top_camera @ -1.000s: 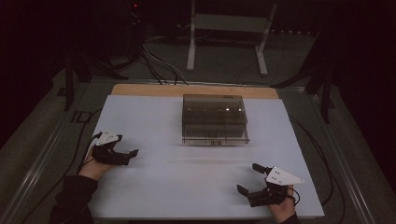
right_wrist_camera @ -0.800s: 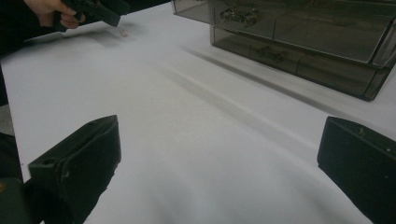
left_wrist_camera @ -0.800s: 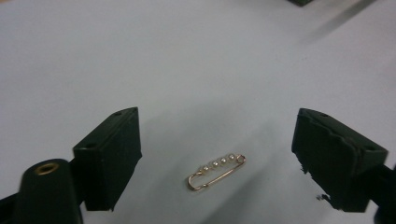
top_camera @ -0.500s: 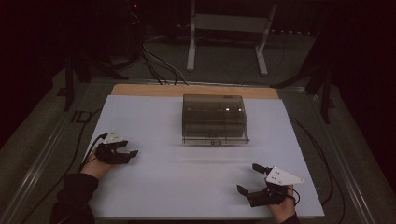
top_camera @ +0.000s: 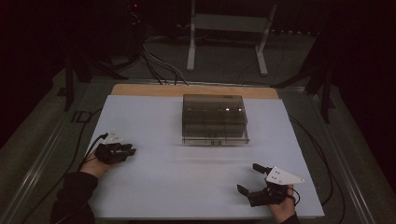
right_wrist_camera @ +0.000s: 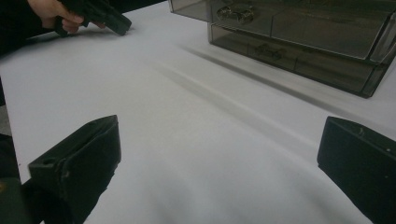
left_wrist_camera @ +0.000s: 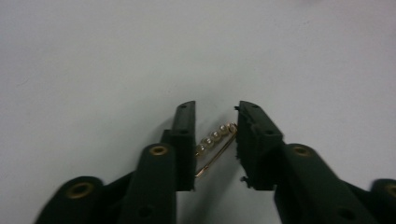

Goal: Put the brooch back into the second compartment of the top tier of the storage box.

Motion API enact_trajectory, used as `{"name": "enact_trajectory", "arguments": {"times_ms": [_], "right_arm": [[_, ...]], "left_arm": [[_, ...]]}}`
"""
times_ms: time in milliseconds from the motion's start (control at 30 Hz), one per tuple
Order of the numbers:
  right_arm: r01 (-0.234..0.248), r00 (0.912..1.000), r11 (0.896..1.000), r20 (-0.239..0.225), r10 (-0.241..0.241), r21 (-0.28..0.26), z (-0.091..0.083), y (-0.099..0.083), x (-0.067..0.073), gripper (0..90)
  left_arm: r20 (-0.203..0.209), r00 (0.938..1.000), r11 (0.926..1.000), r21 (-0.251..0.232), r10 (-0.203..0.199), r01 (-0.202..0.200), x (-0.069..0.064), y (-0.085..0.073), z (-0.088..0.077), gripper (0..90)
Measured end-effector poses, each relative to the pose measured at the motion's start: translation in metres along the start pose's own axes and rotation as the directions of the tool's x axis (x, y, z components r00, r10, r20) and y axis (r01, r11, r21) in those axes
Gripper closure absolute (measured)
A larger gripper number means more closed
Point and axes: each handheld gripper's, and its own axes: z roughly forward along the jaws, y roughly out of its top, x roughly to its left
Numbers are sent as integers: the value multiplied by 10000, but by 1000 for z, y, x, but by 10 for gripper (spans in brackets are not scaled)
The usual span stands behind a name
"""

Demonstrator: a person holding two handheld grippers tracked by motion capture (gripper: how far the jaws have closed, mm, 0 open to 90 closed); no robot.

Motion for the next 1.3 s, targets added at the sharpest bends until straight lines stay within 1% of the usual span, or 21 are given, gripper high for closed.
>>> {"name": "enact_trajectory", "arguments": {"times_ms": [67,167,267,433,567,600,633,700,767,833,900,1000,1167,1233,1300], "right_arm": [[-4,10000,10000,-8,4,30,0,0,0,0],[-46,10000,10000,-10,46,49,0,0,0,0],[-75,10000,9999,3,75,82,1,0,0,0],[-92,10000,9999,-12,92,104,1,0,0,0],[-85,10000,9999,-7,85,89,1,0,0,0],[-92,10000,9999,-9,92,100,1,0,0,0],[-108,9999,9999,-3,108,101,1,0,-1,0],[-91,10000,9999,7,91,74,1,0,0,0],[-63,10000,9999,8,63,86,0,0,0,0],[-101,9999,9999,14,101,85,0,0,-1,0],[-67,10000,10000,16,67,63,0,0,0,0],[-72,10000,9999,20,72,88,0,0,0,0],[-34,10000,10000,18,34,87,0,0,0,0],[-89,10000,9999,12,89,86,1,0,0,0],[-63,10000,9999,23,62,79,0,0,0,0]], "left_arm": [[18,9999,9999,17,-123,123,1,-1,0,762],[-49,9998,9998,52,-203,203,2,0,-1,806],[-122,9992,9992,119,-390,392,2,1,-1,860],[-178,9988,9988,161,-453,456,1,1,-1,866],[-384,9988,9993,205,-308,316,-2,3,-1,868],[-427,9985,9993,159,-336,343,-2,3,-1,869],[-379,9983,9989,116,-443,448,-2,3,-2,869],[-497,9979,9991,117,-412,418,-2,4,-3,878],[-425,9978,9987,8,-505,506,-2,5,-4,878],[-466,9977,9988,35,-493,496,-3,6,-5,878],[-486,9980,9992,48,-395,398,-5,7,-6,878],[-477,9978,9989,-47,-467,465,-5,9,-8,878],[-445,9981,9990,-101,-433,429,-9,13,-10,878],[-397,9982,9989,-141,-455,449,-10,14,-11,878],[-355,9986,9992,-159,-385,380,-12,17,-13,878]]}}
